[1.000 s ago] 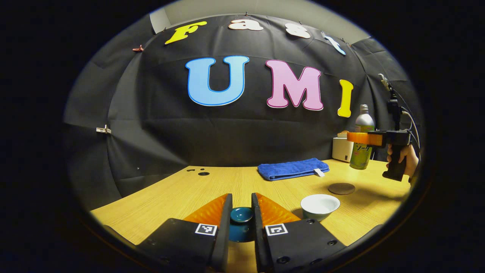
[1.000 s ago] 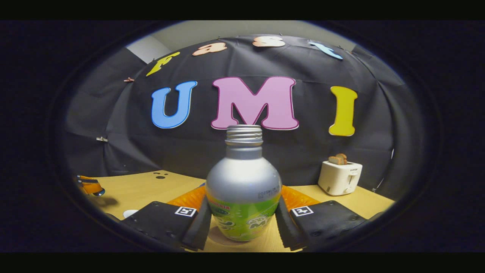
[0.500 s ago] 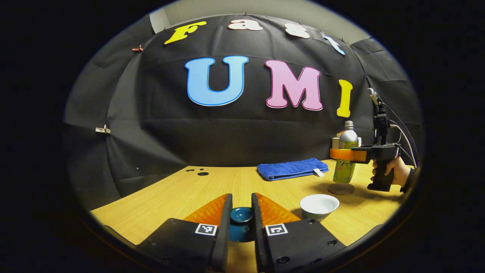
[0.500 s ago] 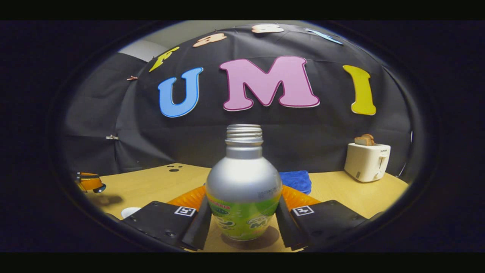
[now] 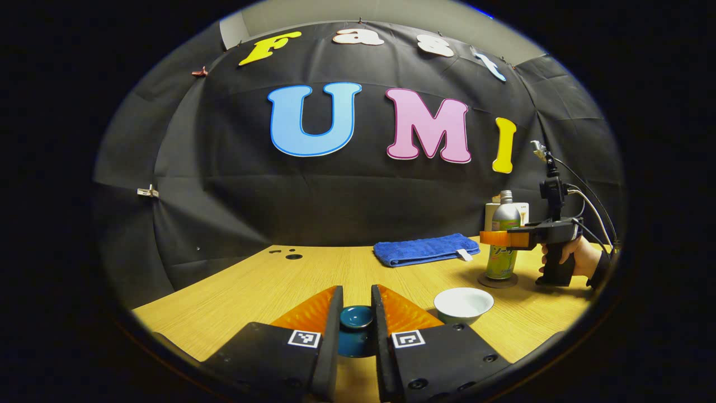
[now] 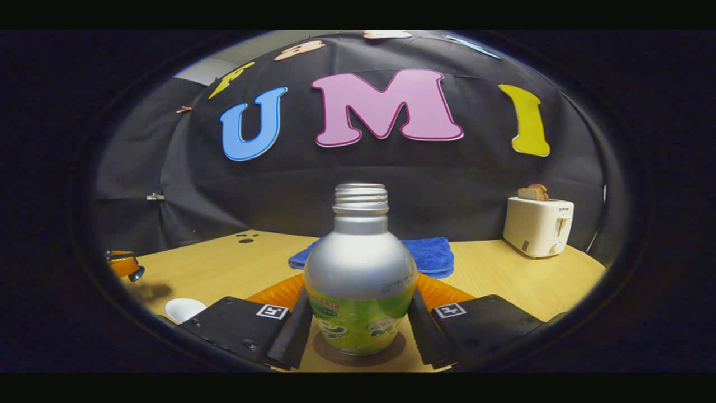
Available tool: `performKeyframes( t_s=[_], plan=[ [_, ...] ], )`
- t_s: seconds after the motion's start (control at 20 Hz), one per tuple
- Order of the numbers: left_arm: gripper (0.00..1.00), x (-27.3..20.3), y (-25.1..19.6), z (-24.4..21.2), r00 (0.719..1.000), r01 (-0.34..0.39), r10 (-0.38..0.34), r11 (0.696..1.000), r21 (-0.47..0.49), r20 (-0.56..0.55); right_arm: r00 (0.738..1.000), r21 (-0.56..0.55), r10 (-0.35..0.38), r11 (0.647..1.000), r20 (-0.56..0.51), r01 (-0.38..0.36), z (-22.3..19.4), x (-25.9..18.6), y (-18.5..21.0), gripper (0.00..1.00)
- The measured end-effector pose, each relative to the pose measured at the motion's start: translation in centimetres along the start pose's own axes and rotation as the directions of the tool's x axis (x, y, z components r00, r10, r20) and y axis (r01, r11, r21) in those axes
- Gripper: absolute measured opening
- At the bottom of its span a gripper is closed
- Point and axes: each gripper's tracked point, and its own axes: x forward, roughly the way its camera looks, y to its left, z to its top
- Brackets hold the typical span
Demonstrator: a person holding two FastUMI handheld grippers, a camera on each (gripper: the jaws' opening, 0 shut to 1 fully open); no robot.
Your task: Open the teacup lid with one hand, grasp the water bottle and pour water into the teacup with the other hand; after pouring, place the water bottle on the coaster and then close the teacup lid.
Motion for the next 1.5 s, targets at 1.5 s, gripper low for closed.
performKeyframes(
  t_s=[1.5],
  plan=[
    [0.35,-0.1,-1.0,0.2,1.0,0.026,-0.026,1.0,0.0,-0.001,0.99,-0.079,-0.125,0.99,-0.059,0.12,-1.8,-10.1,-1.5,0.99]
  ],
)
